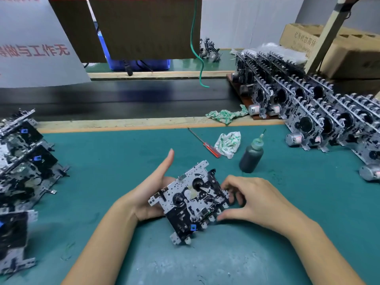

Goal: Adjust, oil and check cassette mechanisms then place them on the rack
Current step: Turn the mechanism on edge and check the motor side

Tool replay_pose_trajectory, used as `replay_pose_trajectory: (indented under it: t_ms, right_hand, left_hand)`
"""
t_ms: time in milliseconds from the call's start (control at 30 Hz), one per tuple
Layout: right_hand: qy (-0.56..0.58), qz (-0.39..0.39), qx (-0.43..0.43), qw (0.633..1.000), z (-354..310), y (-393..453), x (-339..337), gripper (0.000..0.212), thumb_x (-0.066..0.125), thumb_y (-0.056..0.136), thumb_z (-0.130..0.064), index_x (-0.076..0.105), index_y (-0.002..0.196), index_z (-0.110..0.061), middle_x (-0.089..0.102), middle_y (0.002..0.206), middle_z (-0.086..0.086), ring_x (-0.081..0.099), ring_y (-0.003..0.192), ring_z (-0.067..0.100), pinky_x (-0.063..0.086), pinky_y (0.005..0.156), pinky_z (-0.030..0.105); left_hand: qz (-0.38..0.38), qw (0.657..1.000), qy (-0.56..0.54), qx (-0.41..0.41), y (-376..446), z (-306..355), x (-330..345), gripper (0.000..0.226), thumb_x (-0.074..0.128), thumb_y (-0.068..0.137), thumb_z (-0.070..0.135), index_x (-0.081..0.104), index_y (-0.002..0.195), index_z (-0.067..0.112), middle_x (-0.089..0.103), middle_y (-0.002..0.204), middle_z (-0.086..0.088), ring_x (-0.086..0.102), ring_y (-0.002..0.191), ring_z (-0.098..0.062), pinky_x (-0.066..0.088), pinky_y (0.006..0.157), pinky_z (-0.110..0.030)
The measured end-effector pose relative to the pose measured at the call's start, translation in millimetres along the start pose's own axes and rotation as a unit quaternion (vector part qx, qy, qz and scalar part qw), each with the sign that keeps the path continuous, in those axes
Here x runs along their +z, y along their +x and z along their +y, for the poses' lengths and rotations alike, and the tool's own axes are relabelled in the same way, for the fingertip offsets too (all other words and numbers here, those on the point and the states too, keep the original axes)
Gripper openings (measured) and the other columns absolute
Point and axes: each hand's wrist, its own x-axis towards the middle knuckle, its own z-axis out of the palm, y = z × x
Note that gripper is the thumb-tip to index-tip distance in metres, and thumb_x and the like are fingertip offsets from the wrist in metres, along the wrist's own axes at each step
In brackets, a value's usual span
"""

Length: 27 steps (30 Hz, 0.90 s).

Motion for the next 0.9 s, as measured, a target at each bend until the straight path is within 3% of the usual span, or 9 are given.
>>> replay_pose_trajectory:
  t_ms: [100, 167, 200, 233, 267, 300, 433, 600, 900]
  right_hand:
    - [-0.026, 0.003, 0.023, 0.999, 2.7, -2.6, -3.7, 0.054, 0.050, 0.051, -0.086, 0.034, 0.071, -0.039, 0.050, 0.061, -0.018, 0.049, 0.063, 0.001, 0.033, 0.055, 0.019]
    - [-0.050, 0.019, 0.039, 0.998, 7.0, -4.4, -5.3, 0.055, 0.044, 0.053, -0.088, 0.032, 0.067, -0.036, 0.050, 0.059, -0.015, 0.047, 0.059, 0.002, 0.031, 0.054, 0.021]
    - [-0.057, 0.032, 0.044, 0.997, 8.7, -4.7, -5.3, 0.057, 0.041, 0.055, -0.089, 0.033, 0.065, -0.033, 0.050, 0.058, -0.014, 0.047, 0.057, 0.003, 0.032, 0.055, 0.024]
    - [-0.061, 0.048, 0.045, 0.996, 10.1, -4.4, -4.4, 0.060, 0.038, 0.057, -0.089, 0.034, 0.064, -0.030, 0.049, 0.056, -0.012, 0.046, 0.056, 0.005, 0.034, 0.055, 0.027]
    - [-0.063, 0.062, 0.045, 0.995, 10.6, -3.8, -2.7, 0.061, 0.034, 0.060, -0.089, 0.033, 0.063, -0.028, 0.048, 0.054, -0.011, 0.045, 0.055, 0.007, 0.036, 0.055, 0.029]
    - [-0.066, 0.069, 0.044, 0.994, 10.4, -3.4, -0.8, 0.061, 0.031, 0.062, -0.088, 0.032, 0.063, -0.027, 0.047, 0.053, -0.010, 0.044, 0.054, 0.009, 0.037, 0.056, 0.030]
    - [-0.094, 0.048, 0.053, 0.993, 13.4, -3.1, 0.4, 0.060, 0.025, 0.064, -0.088, 0.027, 0.064, -0.027, 0.048, 0.054, -0.009, 0.051, 0.059, 0.013, 0.037, 0.060, 0.033]
    - [-0.114, 0.026, 0.016, 0.993, 19.9, -4.4, 2.3, 0.056, 0.029, 0.068, -0.081, 0.031, 0.060, -0.026, 0.053, 0.054, -0.008, 0.054, 0.056, 0.016, 0.037, 0.057, 0.031]
    - [-0.108, 0.033, 0.041, 0.993, 21.0, 0.5, 3.9, 0.051, 0.044, 0.071, -0.074, 0.029, 0.059, -0.026, 0.043, 0.048, -0.010, 0.055, 0.059, 0.018, 0.036, 0.058, 0.030]
  left_hand:
    - [0.006, 0.999, -0.002, 0.038, -5.3, 8.0, -3.5, 0.082, 0.047, 0.067, 0.075, 0.074, 0.092, 0.001, 0.071, 0.094, -0.018, 0.067, 0.083, -0.027, 0.056, 0.074, -0.034]
    - [0.134, 0.976, 0.129, 0.113, -10.0, 7.8, -1.7, 0.079, 0.046, 0.069, 0.075, 0.072, 0.100, 0.008, 0.074, 0.085, -0.010, 0.070, 0.075, -0.024, 0.055, 0.062, -0.030]
    - [0.250, 0.917, 0.269, 0.156, -12.4, 5.3, -0.3, 0.075, 0.042, 0.068, 0.080, 0.072, 0.091, 0.015, 0.072, 0.069, -0.002, 0.068, 0.066, -0.023, 0.051, 0.056, -0.028]
    - [0.349, 0.817, 0.421, 0.182, -15.1, 3.0, 2.5, 0.075, 0.033, 0.067, 0.086, 0.069, 0.075, 0.021, 0.065, 0.055, 0.001, 0.062, 0.059, -0.022, 0.043, 0.052, -0.027]
    - [0.412, 0.710, 0.543, 0.176, -16.7, 2.7, 8.5, 0.082, 0.022, 0.064, 0.092, 0.062, 0.061, 0.021, 0.056, 0.047, 0.002, 0.055, 0.054, -0.020, 0.035, 0.050, -0.027]
    - [0.418, 0.648, 0.614, 0.170, -16.4, -0.5, 12.6, 0.087, 0.014, 0.061, 0.096, 0.056, 0.054, 0.020, 0.050, 0.044, 0.002, 0.050, 0.052, -0.017, 0.031, 0.049, -0.026]
    - [0.364, 0.572, 0.709, 0.195, -11.9, -12.4, 24.2, 0.073, 0.010, 0.051, 0.096, 0.036, 0.046, 0.028, 0.039, 0.040, 0.001, 0.040, 0.048, -0.020, 0.024, 0.044, -0.025]
    - [0.386, 0.533, 0.711, 0.247, -10.1, -15.8, 24.9, 0.067, 0.023, 0.052, 0.094, 0.041, 0.046, 0.029, 0.047, 0.039, 0.001, 0.059, 0.049, -0.022, 0.014, 0.041, -0.021]
    - [0.400, 0.541, 0.663, 0.328, 4.1, -30.2, 24.4, 0.062, 0.046, 0.060, 0.076, 0.040, 0.041, 0.017, 0.037, 0.029, -0.002, 0.043, 0.026, -0.022, 0.020, 0.041, -0.019]
